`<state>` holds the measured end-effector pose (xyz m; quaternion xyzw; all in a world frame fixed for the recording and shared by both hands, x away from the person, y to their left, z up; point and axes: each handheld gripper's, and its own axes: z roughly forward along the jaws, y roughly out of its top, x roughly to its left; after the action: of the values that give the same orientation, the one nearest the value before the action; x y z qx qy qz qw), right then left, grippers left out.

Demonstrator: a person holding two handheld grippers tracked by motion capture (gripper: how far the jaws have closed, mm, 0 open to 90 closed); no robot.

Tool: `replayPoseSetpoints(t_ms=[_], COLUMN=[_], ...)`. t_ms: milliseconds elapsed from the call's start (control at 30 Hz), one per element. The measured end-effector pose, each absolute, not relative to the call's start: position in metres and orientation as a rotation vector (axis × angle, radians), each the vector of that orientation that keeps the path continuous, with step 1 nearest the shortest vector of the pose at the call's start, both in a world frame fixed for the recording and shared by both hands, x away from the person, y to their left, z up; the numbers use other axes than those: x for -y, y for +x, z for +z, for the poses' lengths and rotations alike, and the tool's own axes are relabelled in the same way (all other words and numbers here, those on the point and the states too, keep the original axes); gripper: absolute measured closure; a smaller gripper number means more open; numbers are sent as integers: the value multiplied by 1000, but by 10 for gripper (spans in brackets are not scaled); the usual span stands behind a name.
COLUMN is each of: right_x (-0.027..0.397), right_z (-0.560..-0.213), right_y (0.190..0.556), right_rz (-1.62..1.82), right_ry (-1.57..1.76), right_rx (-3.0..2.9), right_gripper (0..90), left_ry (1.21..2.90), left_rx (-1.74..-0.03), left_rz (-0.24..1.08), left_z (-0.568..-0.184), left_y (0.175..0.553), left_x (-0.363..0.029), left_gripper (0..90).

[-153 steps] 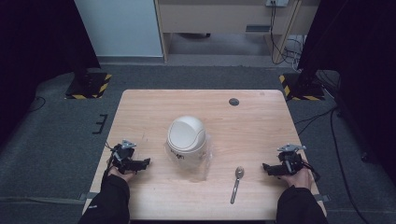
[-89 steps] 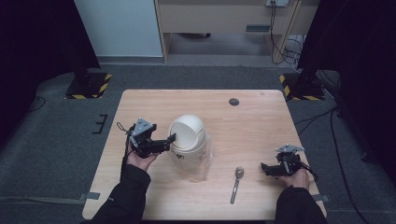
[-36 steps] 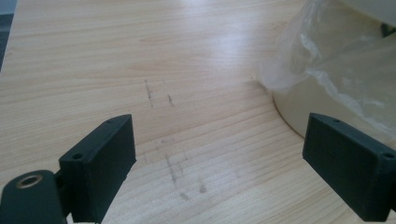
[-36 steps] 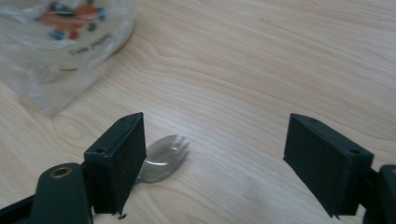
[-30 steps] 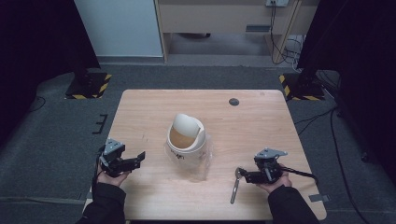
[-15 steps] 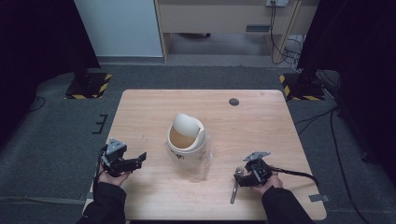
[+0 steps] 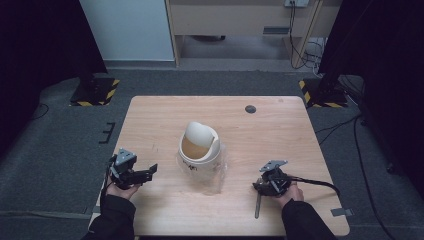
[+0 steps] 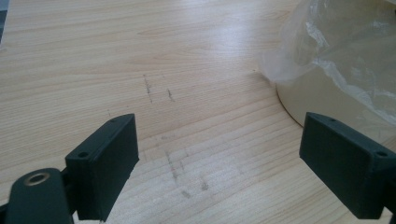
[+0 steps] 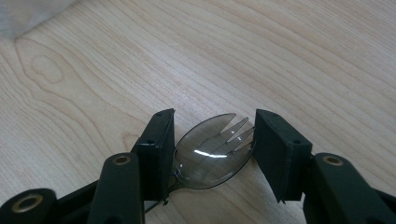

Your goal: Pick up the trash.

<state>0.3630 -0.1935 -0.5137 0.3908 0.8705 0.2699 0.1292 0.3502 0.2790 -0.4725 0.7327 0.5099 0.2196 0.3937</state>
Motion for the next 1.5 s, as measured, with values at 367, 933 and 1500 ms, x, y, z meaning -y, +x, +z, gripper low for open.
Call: replayPoseSetpoints(t_ms=[367,933,1500], right_x=[194,196,201], right_z=[-513,-512,-508], right_y=[364,355,359], right_rz=[791,741,826], right_ry=[1127,1196,1159], right_rx=[-2547,-2537,-2557], right_gripper=[500,404,787], left_ry=[1865,1865,1869], left_rx=[-1290,-1289,-1290], left_rz=[558,557,552], left_z=[-473,-472,-473], left_y=[350,349,350], left_x=[-279,-279,-278], left_gripper=[115,116,117])
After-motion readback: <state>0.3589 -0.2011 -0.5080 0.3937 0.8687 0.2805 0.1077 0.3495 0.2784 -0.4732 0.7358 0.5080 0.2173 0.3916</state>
